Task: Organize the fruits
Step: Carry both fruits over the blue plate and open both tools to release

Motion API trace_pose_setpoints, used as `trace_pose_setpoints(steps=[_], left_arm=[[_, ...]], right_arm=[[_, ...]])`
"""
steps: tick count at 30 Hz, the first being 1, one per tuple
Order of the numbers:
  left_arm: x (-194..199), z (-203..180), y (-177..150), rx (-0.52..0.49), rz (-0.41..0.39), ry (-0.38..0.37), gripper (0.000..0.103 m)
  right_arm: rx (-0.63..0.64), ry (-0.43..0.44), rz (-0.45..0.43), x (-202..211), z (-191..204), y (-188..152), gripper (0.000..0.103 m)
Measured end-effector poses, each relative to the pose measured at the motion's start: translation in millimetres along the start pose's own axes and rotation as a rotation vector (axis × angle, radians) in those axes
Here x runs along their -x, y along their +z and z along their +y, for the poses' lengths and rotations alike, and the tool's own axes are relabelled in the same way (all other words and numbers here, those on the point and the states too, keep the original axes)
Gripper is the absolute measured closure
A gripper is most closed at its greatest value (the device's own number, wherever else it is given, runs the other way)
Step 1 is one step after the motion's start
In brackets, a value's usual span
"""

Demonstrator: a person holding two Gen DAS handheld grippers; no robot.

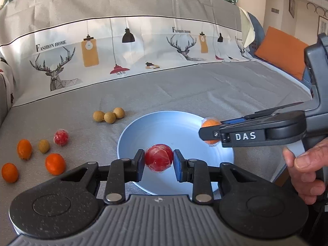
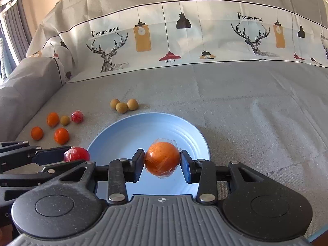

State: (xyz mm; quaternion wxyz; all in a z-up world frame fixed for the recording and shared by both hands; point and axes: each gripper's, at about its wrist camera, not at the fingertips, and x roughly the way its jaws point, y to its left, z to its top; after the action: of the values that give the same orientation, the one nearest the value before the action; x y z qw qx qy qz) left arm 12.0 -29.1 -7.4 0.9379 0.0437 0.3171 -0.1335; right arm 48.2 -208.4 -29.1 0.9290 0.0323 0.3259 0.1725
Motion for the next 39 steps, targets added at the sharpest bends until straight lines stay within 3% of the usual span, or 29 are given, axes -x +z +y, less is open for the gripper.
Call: trace_pose_setpoints(steps=[17,20,23,28,39], left_arm=[[-3.1,-2.5,-1.9,-0.023,0.000,-0.023,0.070],[-1.9,-2.2,-2.9,-0.013,-0.002,-0.025,0.063],[-1.9,-1.7,-3.6,-0.008,-0.001,-0.017,0.058],[-2.1,-2.5,-4.1,-0.006,0.000,-0.011,0.058],[1.9,-4.0,-3.6,-0.011,-0.009,0.002,0.058]], right_arm=[[0.022,0.001,0.003,-1.6,4.5,-1.8,0.063],[0.021,-0.002,0.002,-0.9,4.7,-1.8,0.063],[0.018,-0.019,-0.002,-0.1,4.4,-1.2,0.051],[0.017,-0.034,0.003,-1.3,4.6,-1.1,0.046],[0.027,-0.045,-0.013,0.6,5.9,0.2,0.045]])
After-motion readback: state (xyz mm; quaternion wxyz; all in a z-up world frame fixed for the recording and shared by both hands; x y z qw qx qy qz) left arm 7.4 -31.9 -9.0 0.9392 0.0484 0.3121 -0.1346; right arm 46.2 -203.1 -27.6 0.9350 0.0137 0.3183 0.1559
